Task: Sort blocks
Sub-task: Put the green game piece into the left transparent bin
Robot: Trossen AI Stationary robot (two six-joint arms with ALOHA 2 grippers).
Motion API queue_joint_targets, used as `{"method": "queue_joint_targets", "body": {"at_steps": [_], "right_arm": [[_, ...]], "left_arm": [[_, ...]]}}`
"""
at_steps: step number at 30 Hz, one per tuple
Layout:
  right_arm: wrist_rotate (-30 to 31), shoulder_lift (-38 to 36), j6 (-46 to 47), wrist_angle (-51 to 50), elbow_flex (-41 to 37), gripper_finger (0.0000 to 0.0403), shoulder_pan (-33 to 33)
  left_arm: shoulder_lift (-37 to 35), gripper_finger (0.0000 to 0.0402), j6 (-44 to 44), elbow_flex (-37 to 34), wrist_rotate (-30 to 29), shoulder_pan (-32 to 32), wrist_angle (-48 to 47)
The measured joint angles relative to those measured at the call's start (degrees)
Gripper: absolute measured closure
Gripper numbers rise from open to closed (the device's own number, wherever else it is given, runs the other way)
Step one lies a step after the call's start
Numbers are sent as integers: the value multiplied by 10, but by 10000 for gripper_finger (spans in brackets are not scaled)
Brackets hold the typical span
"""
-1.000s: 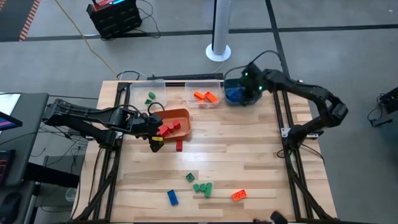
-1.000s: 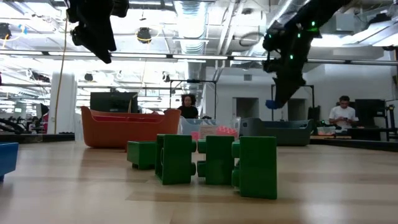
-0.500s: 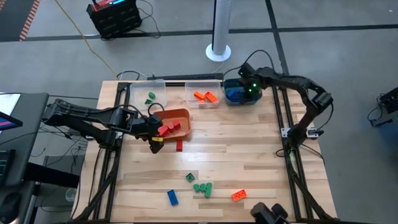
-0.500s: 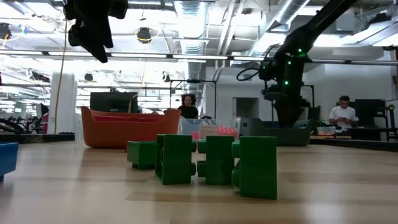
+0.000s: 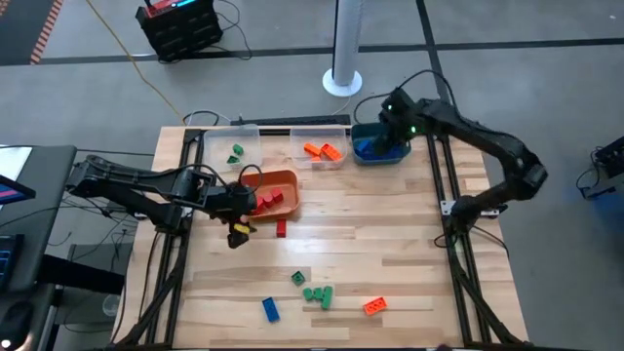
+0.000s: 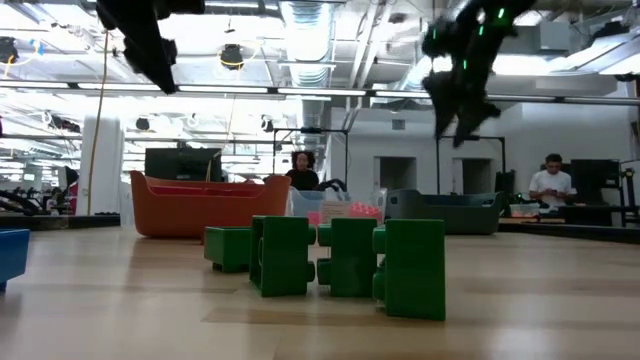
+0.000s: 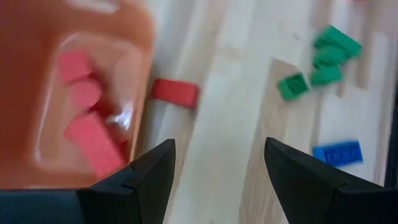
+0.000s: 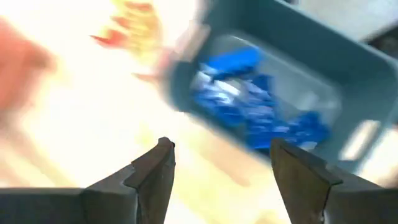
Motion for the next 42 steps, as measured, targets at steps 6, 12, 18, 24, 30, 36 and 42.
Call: {"method": "queue_joint_targets", "body": {"at_steps": [6, 12, 18, 24, 30, 36, 42], "right_arm": [[6, -55, 159, 14, 0, 138, 152], [85, -57, 267, 13, -7, 138, 328], [161, -58, 350, 41, -28, 138, 463], [169, -48, 362, 21, -35, 138, 558], [234, -37, 331, -10, -35, 138, 620], [255, -32, 311, -16, -35, 138, 630], [272, -32, 302, -13, -35, 138, 641]], "left_arm": [[0, 162, 140, 0, 30, -17, 57], [0, 162, 161, 0, 67, -24, 87], [0, 162, 46, 0, 67, -24, 87], [0, 162, -121, 0, 66, -39, 131], [14, 162, -287, 0, 12, -97, 162], [82, 162, -407, 0, -60, -172, 188], [193, 174, -316, 0, -64, -191, 304]]}}
